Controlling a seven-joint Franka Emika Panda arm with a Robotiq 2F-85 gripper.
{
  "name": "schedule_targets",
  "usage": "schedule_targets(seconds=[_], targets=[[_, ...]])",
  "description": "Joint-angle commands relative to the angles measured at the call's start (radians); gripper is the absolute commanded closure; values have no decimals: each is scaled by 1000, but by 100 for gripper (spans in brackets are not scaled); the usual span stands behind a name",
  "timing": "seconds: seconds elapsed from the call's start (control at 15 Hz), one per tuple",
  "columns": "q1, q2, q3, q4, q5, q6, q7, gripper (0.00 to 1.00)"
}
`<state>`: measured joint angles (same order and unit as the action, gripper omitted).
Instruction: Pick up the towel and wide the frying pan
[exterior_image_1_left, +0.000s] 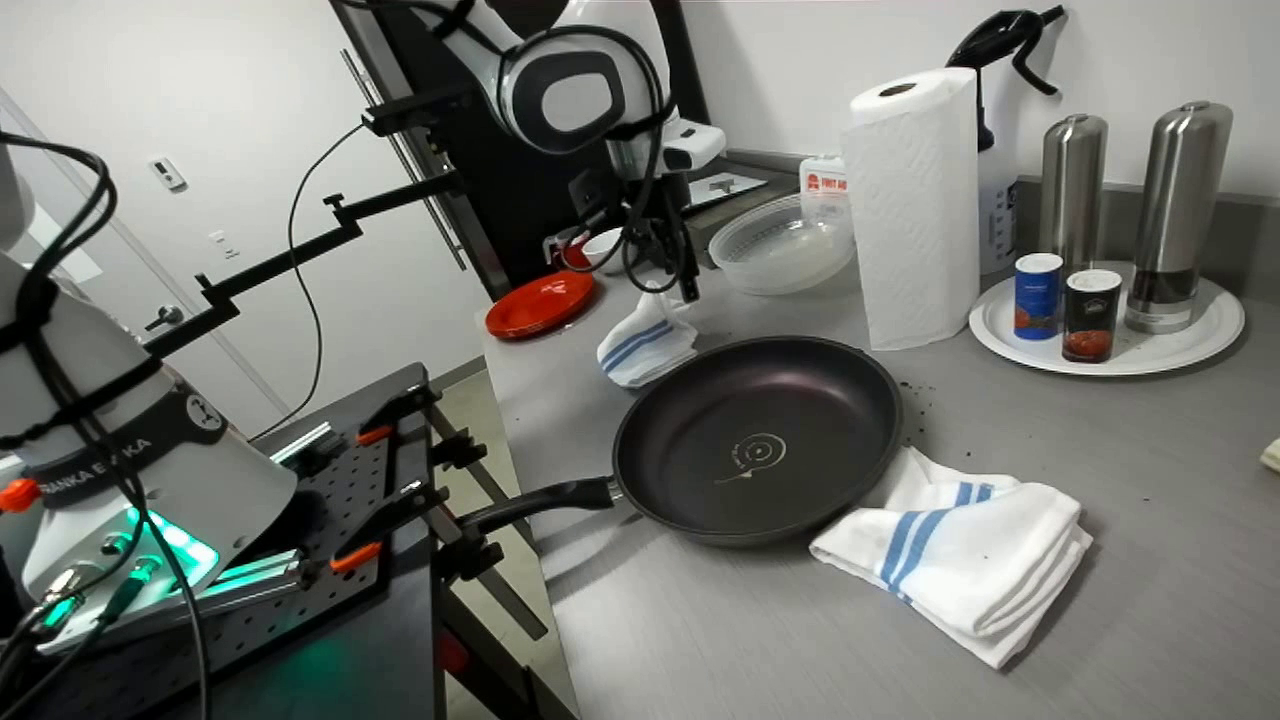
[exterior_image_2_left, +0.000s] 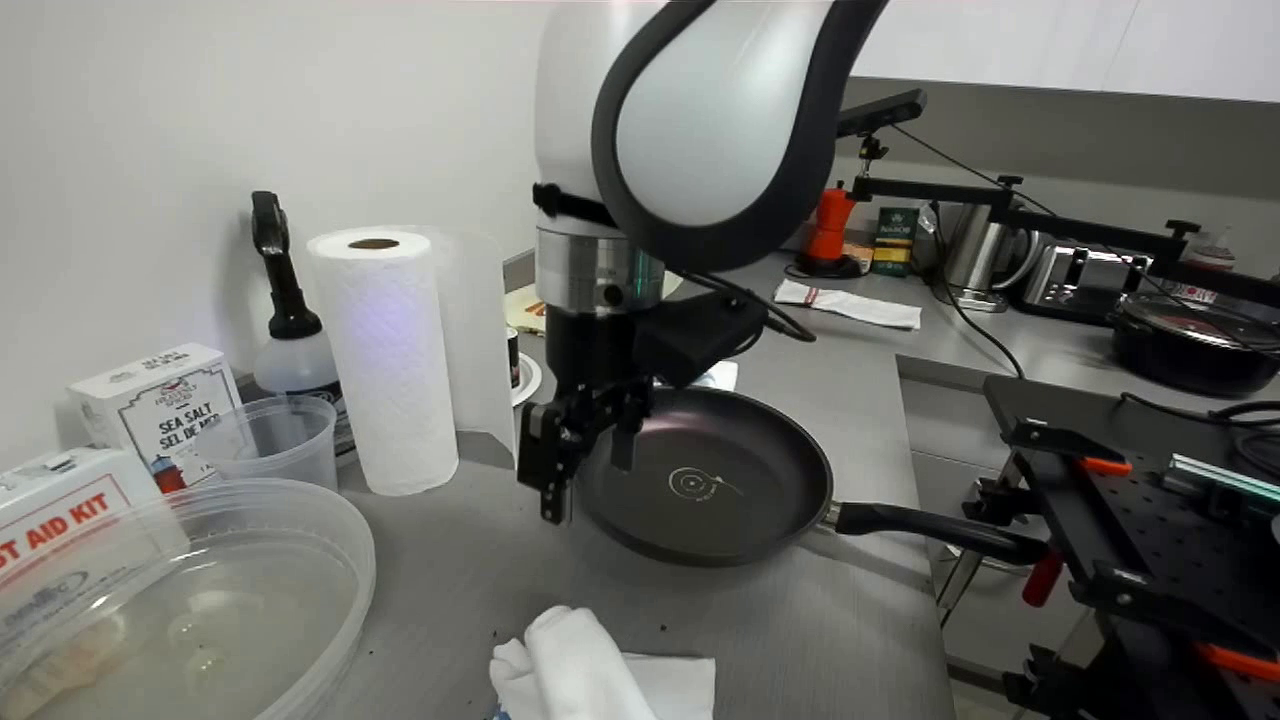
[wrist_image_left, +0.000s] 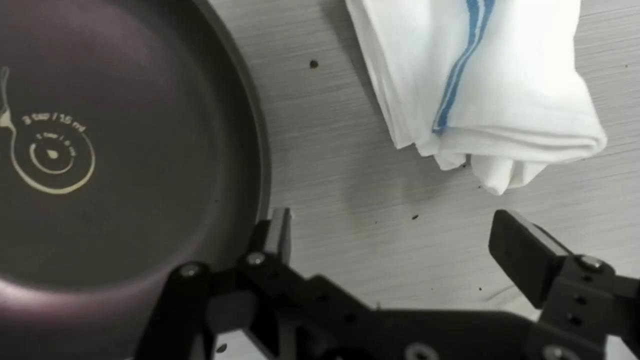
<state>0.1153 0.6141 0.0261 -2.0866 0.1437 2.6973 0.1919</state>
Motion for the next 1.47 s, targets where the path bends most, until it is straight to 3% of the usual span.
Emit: schedule_targets(seconds=[0.0, 0.4, 0.8, 1.4], targets=[[-30, -113, -17, -80, -32, -1, -46, 0], [11, -247, -129, -184, -200, 39, 4, 0], [20, -378, -193, -319, -354, 67, 60, 0], [-15, -613, -165, -579, -498, 100, 186, 0]])
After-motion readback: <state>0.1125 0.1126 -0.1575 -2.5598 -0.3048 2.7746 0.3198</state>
